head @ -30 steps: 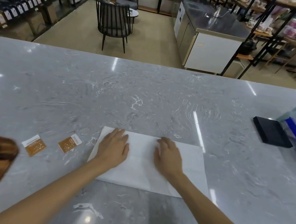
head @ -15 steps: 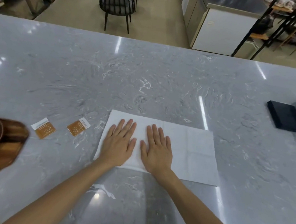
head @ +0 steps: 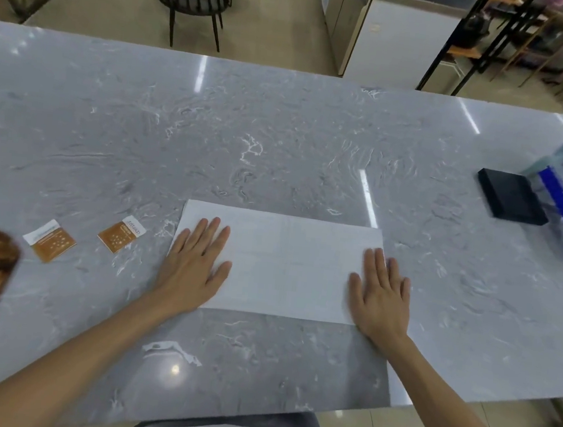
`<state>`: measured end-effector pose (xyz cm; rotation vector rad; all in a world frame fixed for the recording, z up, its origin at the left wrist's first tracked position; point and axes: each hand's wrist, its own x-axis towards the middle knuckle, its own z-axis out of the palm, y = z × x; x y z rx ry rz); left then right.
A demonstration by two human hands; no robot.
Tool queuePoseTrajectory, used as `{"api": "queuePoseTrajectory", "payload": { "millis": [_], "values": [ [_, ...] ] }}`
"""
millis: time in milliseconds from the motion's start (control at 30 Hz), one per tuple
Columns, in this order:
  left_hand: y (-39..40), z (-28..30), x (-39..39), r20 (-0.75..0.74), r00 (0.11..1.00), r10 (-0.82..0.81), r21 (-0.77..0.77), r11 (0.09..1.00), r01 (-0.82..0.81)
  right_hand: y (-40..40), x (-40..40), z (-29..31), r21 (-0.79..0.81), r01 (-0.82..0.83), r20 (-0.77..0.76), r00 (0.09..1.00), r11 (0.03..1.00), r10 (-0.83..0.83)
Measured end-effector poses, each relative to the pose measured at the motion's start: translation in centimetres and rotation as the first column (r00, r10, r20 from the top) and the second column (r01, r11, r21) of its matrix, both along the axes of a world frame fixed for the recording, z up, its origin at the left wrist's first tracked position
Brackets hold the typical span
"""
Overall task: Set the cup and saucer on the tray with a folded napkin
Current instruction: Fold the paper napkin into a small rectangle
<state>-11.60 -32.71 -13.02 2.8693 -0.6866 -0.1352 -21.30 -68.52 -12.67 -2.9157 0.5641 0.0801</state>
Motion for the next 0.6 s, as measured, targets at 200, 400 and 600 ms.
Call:
{"api": "queuePoseTrajectory", "payload": {
  "millis": [200,400,600],
  "values": [
    [-8.3,1.9,-1.3,-0.073,0.996,-0.058,-0.119,0.992,0.049,3.9,2.2,0.9,0.007,-0.198,0.110,0.974,0.980,0.196],
    [-10.5,0.8,-4.4,-0.025,0.995,-0.101,-0.007,0.995,0.100,4.4,2.1,-0.5,0.064,-0.264,0.044,0.964,0.962,0.262],
    [-6.0,0.0,-4.2,-0.014,0.998,0.069,0.004,0.998,-0.069,-1.2,-0.3,-0.7,0.061,-0.178,0.031,0.984,0.982,0.176]
  ]
}}
